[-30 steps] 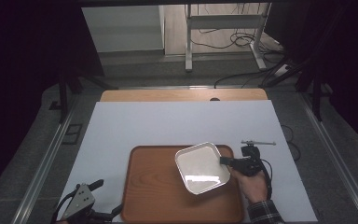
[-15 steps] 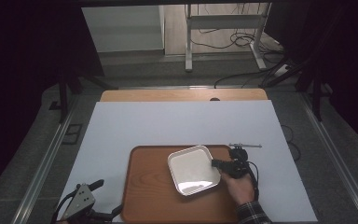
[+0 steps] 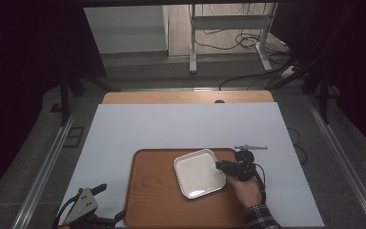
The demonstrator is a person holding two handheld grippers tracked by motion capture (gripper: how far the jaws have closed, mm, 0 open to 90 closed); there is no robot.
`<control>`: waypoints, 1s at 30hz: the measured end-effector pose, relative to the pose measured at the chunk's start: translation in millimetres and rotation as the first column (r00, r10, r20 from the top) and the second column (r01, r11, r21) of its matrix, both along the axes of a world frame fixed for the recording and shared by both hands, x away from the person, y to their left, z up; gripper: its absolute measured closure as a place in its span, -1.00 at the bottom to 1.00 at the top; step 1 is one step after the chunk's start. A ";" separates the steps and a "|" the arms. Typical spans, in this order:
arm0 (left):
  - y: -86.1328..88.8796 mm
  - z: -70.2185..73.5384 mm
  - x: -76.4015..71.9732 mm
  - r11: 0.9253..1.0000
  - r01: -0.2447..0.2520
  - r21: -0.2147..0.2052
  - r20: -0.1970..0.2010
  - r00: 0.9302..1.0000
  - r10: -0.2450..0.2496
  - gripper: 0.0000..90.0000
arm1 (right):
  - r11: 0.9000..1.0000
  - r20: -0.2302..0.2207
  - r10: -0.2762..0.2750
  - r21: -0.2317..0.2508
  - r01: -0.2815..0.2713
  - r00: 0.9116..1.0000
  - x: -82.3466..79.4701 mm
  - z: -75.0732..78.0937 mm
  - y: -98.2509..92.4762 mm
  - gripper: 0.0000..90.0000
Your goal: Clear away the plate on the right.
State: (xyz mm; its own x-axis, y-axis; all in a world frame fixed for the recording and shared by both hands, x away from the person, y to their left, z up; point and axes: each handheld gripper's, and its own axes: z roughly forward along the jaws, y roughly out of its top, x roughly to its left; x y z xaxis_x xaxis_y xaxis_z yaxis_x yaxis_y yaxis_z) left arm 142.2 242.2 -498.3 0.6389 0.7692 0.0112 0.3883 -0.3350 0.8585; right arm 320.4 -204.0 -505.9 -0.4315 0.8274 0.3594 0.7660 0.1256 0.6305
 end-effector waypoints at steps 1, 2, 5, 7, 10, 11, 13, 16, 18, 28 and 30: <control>0.0 0.0 -0.1 1.000 0.000 0.000 0.000 1.000 0.000 -1.00 | 1.000 0.000 0.000 0.000 0.000 1.000 0.0 0.0 0.0 0.26; 0.1 0.0 -0.1 1.000 0.002 0.000 0.001 1.000 -0.002 -1.00 | 0.999 0.024 0.040 -0.008 -0.039 0.999 -4.2 5.1 -0.8 0.08; -0.3 0.0 -0.1 1.000 0.003 0.003 0.001 1.000 -0.003 -1.00 | 0.993 0.065 0.112 -0.049 -0.109 0.992 -12.6 11.4 1.2 -0.03; -0.6 0.0 -0.1 1.000 0.003 0.005 0.001 1.000 -0.003 -1.00 | 0.990 0.082 0.132 -0.057 -0.128 0.988 -15.8 13.9 2.1 -0.03; -0.9 0.0 -0.1 1.000 0.003 0.006 0.001 1.000 -0.003 -1.00 | 0.979 0.115 0.201 -0.065 -0.194 0.973 -29.1 22.0 7.1 0.12; -0.9 0.0 -0.1 1.000 0.003 0.006 0.001 1.000 -0.003 -1.00 | 0.979 0.115 0.201 -0.065 -0.194 0.973 -29.1 22.0 7.1 0.12; -0.6 -0.1 0.0 1.000 0.002 0.003 0.001 1.000 -0.002 -1.00 | 0.971 0.112 0.236 -0.074 -0.229 0.965 -36.3 23.0 10.3 0.27; -0.7 0.0 -0.1 1.000 0.003 0.005 0.001 1.000 -0.003 -1.00 | 0.952 0.097 0.298 -0.103 -0.288 0.950 -51.9 21.7 18.0 0.55; -0.9 -0.1 -0.2 1.000 0.003 0.008 0.003 1.000 -0.003 -1.00 | 0.944 0.094 0.322 -0.111 -0.312 0.942 -59.4 22.4 22.1 0.71; -1.1 0.0 0.1 1.000 0.005 0.010 0.004 1.000 -0.005 -1.00 | 0.896 0.044 0.415 -0.193 -0.400 0.909 -81.9 10.7 31.6 0.99; -1.2 -0.1 0.2 1.000 0.005 0.008 0.005 1.000 -0.005 -1.00 | 0.893 0.039 0.419 -0.200 -0.404 0.907 -82.7 8.8 31.9 0.99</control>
State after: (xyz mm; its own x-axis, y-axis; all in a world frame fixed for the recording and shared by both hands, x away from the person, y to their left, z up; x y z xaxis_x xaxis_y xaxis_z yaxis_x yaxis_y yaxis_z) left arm 142.3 241.1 -498.4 0.6427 0.7659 0.0204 0.3827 -0.3440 0.8575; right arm 237.7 -172.0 -497.1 -0.7684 0.6172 0.1692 0.5689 0.5377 0.6223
